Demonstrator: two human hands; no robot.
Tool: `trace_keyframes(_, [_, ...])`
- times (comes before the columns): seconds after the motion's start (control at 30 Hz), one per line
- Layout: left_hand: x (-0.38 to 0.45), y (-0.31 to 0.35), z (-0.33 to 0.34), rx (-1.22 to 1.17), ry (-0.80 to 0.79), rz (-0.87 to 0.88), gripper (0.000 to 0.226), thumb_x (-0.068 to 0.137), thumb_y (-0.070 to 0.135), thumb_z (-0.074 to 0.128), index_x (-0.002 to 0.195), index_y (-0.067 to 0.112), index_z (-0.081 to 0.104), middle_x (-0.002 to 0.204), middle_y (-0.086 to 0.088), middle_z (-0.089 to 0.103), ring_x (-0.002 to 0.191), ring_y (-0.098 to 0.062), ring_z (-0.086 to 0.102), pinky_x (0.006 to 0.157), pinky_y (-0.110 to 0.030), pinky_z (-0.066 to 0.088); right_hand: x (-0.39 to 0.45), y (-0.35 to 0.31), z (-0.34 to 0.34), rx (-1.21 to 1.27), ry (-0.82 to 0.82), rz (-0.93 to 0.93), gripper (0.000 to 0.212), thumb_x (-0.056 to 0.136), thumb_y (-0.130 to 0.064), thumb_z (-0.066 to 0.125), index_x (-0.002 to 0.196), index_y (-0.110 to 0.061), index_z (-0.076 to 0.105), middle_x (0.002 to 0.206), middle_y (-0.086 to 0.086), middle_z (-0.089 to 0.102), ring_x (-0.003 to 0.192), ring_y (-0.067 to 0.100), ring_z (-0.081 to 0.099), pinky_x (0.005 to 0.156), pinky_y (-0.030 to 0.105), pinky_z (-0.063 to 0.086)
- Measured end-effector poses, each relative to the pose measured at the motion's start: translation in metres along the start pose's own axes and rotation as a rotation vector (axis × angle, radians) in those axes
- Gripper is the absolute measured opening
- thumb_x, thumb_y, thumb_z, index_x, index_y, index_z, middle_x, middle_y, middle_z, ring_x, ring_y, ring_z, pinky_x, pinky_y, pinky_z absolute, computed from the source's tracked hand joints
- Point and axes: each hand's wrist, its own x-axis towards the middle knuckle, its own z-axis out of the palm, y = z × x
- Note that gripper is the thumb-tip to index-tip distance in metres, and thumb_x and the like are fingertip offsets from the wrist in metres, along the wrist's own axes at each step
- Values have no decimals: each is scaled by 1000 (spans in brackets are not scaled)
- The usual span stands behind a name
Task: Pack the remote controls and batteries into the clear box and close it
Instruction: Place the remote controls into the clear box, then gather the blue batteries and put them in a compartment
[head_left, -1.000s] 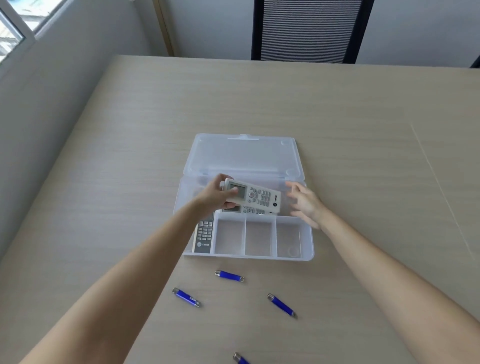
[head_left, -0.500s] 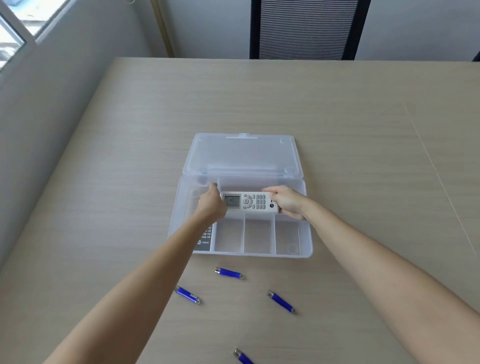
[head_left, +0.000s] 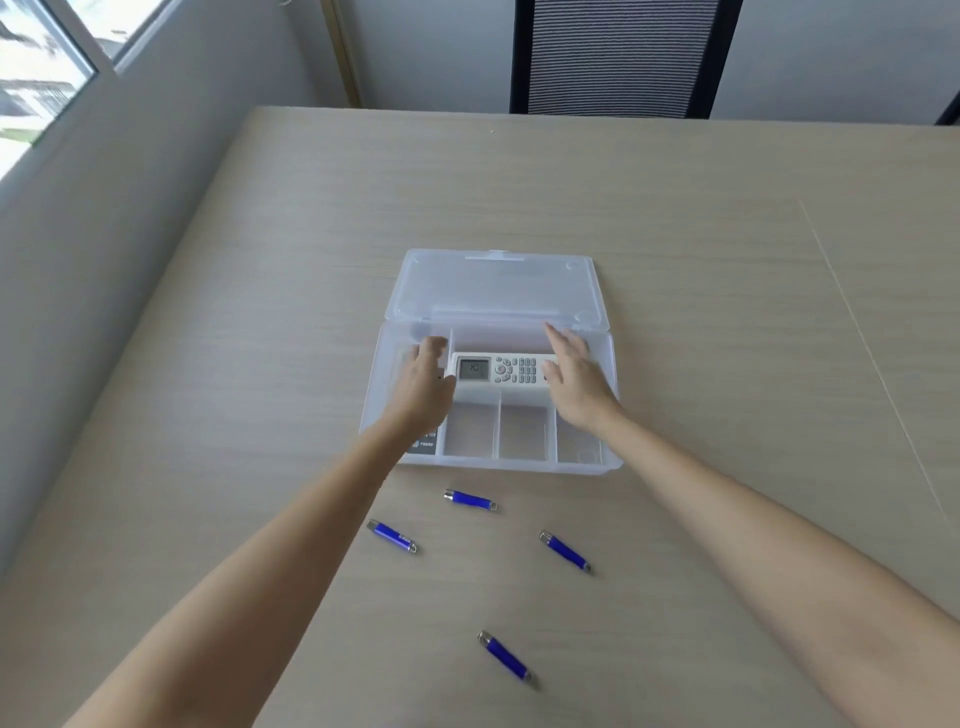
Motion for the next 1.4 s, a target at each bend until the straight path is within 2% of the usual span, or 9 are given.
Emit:
trace_keyframes(0.1, [-64,-28,-8,94,54,345,14,85,-4,48,90,6,57,88,-11,61,71,-26,54,63,-36,48,-71,4,-1,-33,318,-321,21,94,-10,47,109,-7,62,98,8,61,87,19,58,77,20,41])
trace_keyframes(0.2, [-120,-83,6,339,-216,298,27,73,-5,49,91,11,61,100,-5,62,92,-29,59,74,-36,50,-139,27,27,-106,137,-343,9,91,-16,53,85,-13,60,76,-4,56,65,14,51,62,32,48])
trace_keyframes(0.43, [-157,-133,29,573,-310,127,21,89,10,49,109,15,53,116,-6,54,110,-27,49,87,-35,41,-178,67,79,-432,-178,88,24,89,-22,55,109,-11,53,111,7,58,103,28,53,82,35,42])
trace_keyframes(0.57, [-155,-114,33,447,-313,184,12,95,12,46,104,6,52,108,-13,56,100,-33,53,82,-39,43,-186,56,87,-448,-315,168,9,90,-5,47,95,-11,43,112,16,56,92,32,54,75,38,43])
trace_keyframes(0.8, [-122,-56,59,466,-261,398,11,89,0,48,98,7,47,108,-11,55,102,-32,53,78,-39,46,-231,13,105,-213,-515,196,14,80,-21,59,83,-15,47,85,7,53,78,29,52,64,31,36])
trace_keyframes(0.93, [-120,-51,71,642,-269,381,31,81,-8,49,108,7,48,114,-9,57,108,-30,55,80,-36,47,-242,2,120,-309,-522,215,16,84,-17,57,96,-8,52,100,19,58,82,35,56,54,31,33])
trace_keyframes(1.03, [-123,-55,75,698,-205,384,33,77,-10,56,105,7,52,107,-10,62,100,-31,59,72,-38,52,-241,-2,126,-408,-516,213,24,88,-14,55,108,0,55,114,23,59,99,39,61,67,32,37])
trace_keyframes(1.2, [-124,-54,77,859,-262,369,41,81,-12,50,120,0,47,116,-15,52,106,-32,52,84,-35,50,-228,-6,110,-375,-519,263,12,88,-19,57,91,-8,57,95,22,59,89,37,62,66,33,38])
trace_keyframes(1.4, [-121,-52,67,782,-432,181,31,86,-8,48,116,0,49,120,-18,52,108,-33,56,86,-36,47,-170,3,26,98,21,423,20,78,-25,62,68,-11,71,72,10,70,76,27,61,60,28,42])
